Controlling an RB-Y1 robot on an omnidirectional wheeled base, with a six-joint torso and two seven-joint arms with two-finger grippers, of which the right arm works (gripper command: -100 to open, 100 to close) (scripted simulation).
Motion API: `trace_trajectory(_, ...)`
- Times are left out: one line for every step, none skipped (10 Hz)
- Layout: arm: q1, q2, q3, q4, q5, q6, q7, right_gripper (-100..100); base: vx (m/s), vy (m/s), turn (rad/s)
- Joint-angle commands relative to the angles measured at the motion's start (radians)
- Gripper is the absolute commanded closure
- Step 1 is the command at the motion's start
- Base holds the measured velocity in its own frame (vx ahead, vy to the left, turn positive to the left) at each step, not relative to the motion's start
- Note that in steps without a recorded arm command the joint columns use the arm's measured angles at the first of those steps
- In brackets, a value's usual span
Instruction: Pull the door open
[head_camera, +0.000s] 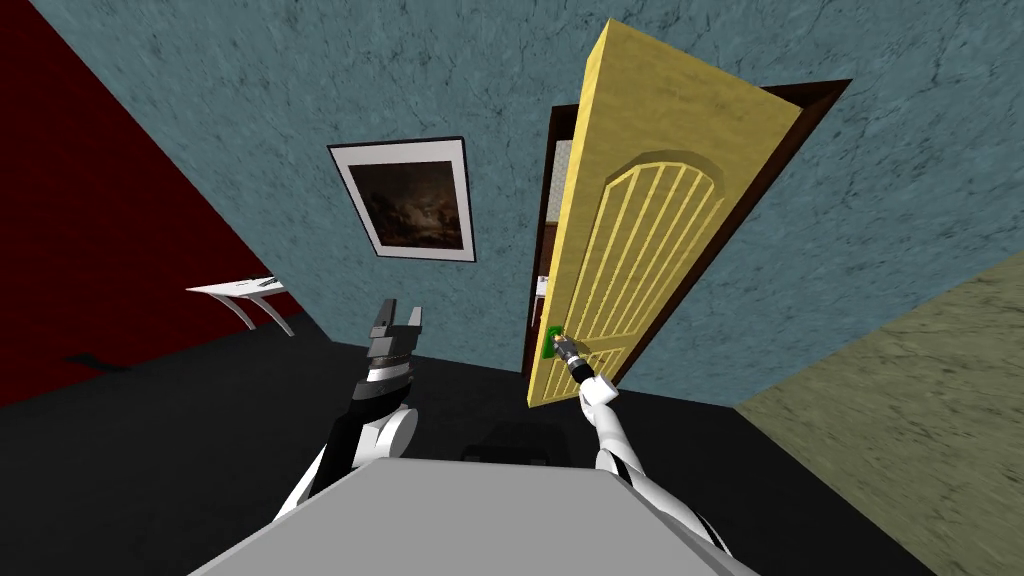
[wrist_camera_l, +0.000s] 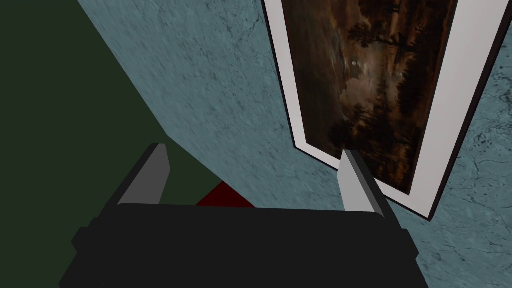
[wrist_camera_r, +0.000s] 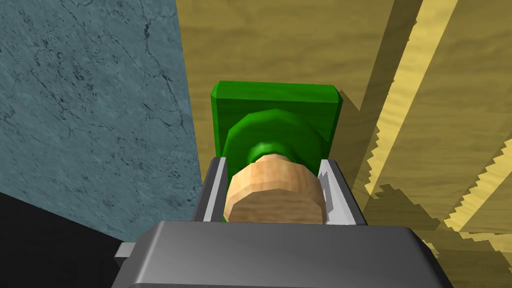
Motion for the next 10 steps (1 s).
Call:
trace_trajectory(0.0,-0.001,0.017,0.001,0.011,0.019,-0.016,100,-0.206,-0.153,0.034)
trace_trajectory(-0.001,0.0,0.027,0.003,0.016,0.03,-0.023,100,-0.196,-0.144,0.023)
trace_trajectory(-0.002,0.002,0.039,0.006,0.023,0.044,-0.032,100,-0.18,-0.169,0.028)
trace_trajectory(-0.002,0.004,0.045,0.007,0.026,0.052,-0.036,100,-0.191,-0.188,0.044)
trace_trajectory(0.005,0.005,0.043,-0.005,0.027,0.042,-0.036,100,-0.09,-0.08,0.031)
trace_trajectory(0.009,-0.01,0.051,0.004,0.037,0.081,-0.053,100,-0.144,-0.092,0.103)
trace_trajectory(0.009,-0.014,0.052,0.006,0.039,0.09,-0.057,100,-0.188,-0.134,0.08)
trace_trajectory(0.009,-0.022,0.055,0.011,0.044,0.11,-0.065,100,-0.167,-0.165,0.06)
trace_trajectory(0.009,-0.03,0.058,0.016,0.049,0.131,-0.074,100,-0.224,-0.149,0.08)
trace_trajectory(0.009,-0.034,0.059,0.018,0.051,0.142,-0.078,100,-0.201,-0.121,0.046)
